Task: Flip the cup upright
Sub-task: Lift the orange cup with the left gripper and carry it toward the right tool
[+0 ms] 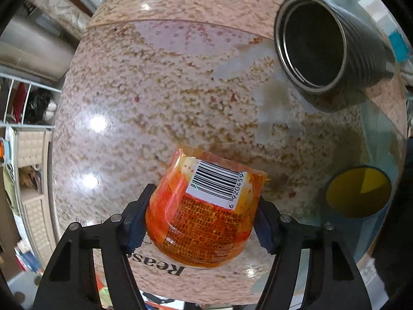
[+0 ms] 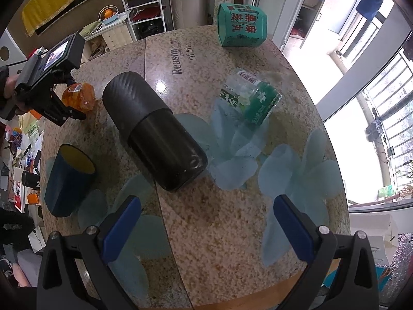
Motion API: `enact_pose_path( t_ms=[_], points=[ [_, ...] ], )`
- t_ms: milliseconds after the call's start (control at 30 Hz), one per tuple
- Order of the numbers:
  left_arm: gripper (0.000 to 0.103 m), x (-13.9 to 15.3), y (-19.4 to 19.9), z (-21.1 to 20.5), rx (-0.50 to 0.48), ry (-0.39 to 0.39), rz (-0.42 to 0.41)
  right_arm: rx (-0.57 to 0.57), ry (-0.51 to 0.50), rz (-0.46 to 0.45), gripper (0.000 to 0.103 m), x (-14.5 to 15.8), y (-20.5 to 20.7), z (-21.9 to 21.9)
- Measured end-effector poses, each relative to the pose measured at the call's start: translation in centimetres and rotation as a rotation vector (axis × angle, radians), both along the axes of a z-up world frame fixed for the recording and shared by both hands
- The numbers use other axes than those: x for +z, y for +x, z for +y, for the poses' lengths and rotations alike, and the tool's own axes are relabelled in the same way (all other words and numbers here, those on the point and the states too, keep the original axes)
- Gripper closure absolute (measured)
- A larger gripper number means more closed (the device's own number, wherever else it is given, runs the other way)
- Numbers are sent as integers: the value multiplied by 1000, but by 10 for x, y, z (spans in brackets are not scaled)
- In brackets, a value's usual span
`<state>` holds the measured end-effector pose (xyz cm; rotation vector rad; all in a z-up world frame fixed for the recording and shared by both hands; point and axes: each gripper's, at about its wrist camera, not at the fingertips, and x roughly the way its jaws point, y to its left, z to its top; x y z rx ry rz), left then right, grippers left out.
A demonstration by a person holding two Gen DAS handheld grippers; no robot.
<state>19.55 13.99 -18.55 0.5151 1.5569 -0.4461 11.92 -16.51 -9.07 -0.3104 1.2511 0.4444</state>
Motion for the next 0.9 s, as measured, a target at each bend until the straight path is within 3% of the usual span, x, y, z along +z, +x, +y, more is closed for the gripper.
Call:
enact_pose_path(
  t_ms=[233,467,667,900],
  points=[
    [31,6,2,22,118,-53,-13,-8,11,-19,0,7,-7,-1],
    [31,56,-8,25,206,-105,-129,-16,35,-50,0,21,-17,-3],
    [31,107,-35,-5,266,-123,-200,-26,59,-105,0,41,-31,-7],
    [31,150,-80,-74,314,-182,-281,-73,85,-167,0,63,-46,-21]
  ],
)
